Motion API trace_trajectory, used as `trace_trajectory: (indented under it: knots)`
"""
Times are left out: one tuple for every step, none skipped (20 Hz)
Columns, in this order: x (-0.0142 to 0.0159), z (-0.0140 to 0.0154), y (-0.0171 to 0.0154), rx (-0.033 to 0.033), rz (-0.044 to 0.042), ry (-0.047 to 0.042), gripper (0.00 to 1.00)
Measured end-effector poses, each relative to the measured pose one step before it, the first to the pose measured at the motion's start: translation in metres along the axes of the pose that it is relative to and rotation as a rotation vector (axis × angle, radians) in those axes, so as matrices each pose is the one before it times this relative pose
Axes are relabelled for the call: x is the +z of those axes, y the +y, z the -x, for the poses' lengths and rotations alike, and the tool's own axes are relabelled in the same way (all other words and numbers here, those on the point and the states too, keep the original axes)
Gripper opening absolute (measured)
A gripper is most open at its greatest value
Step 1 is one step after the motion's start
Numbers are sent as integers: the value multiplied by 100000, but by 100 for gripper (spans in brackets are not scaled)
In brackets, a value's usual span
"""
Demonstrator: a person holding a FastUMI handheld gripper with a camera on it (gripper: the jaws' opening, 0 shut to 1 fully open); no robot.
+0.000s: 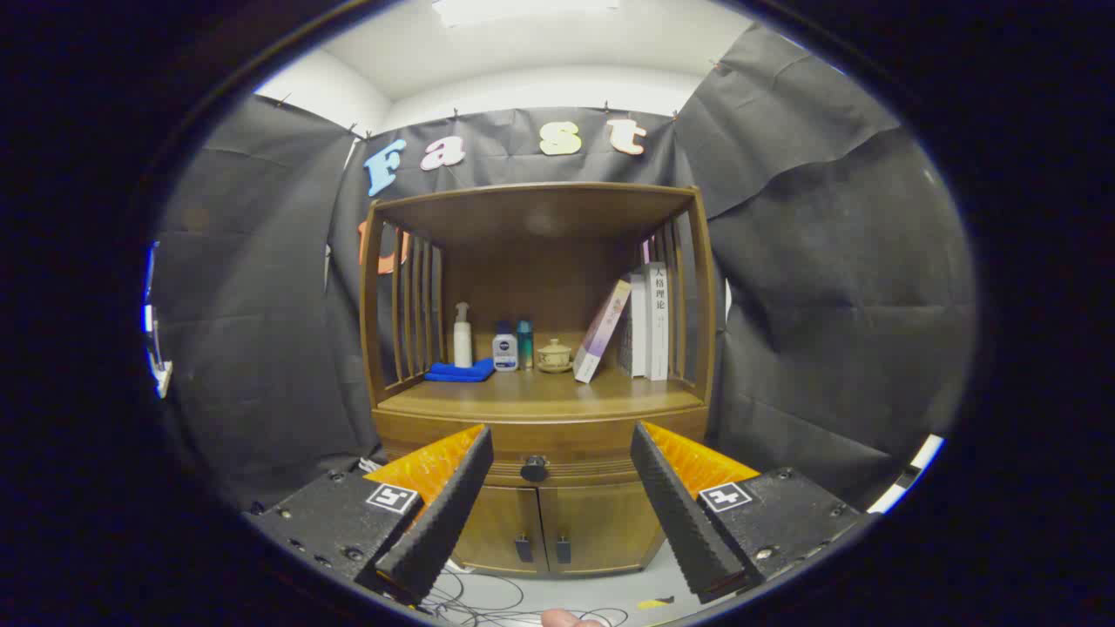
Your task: Pull open the drawer, take out the items inside it, and place them on the countertop above the cabinet.
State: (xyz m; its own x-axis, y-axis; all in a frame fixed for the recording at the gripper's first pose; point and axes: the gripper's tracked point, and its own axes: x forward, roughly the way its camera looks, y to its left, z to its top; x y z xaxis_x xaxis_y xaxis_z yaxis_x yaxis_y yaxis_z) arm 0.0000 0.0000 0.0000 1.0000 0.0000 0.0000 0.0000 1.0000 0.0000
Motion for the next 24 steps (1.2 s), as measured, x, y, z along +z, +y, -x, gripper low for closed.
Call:
trace_trajectory:
  knots:
    - [44,41,-31,2,-49,-80,100]
    - [149,37,77,403,36,136,100]
    - [85,22,50,68,-37,-285,100]
    - [135,12,-5,53,212,-167,100]
    - [85,39,64,8,226,24,100]
    - [140,52,50,56,35,-106,100]
    - [34,39,3,217,-38,26,100]
    - [147,47,-3,28,-1,-325,100]
    - [137,-19,3,-174,347,-272,100]
    - [80,92,-142,-200,250,-261,100]
    - [36,-69,-53,-100,124,-183,100]
    - [-19,-52,47,75,62,305,100]
    - [-107,-72,42,131,-189,85,100]
    - [60,-119,-33,41,-104,54,100]
    - [-117,-97,19,74,174,-80,100]
    - [-90,-130,48,145,458,228,100]
    - [-132,-273,177,191,435,-253,100]
    - [-96,-345,106,-159,302,-178,100]
    - [-415,-409,240,162,-19,606,100]
    - [-228,-503,283,524,-611,668,100]
    - [-57,-645,220,466,-936,-298,100]
    - [-173,-695,314,130,-324,-77,100]
    - [-381,-769,356,-161,355,-171,100]
    - [-350,-810,363,108,628,-169,100]
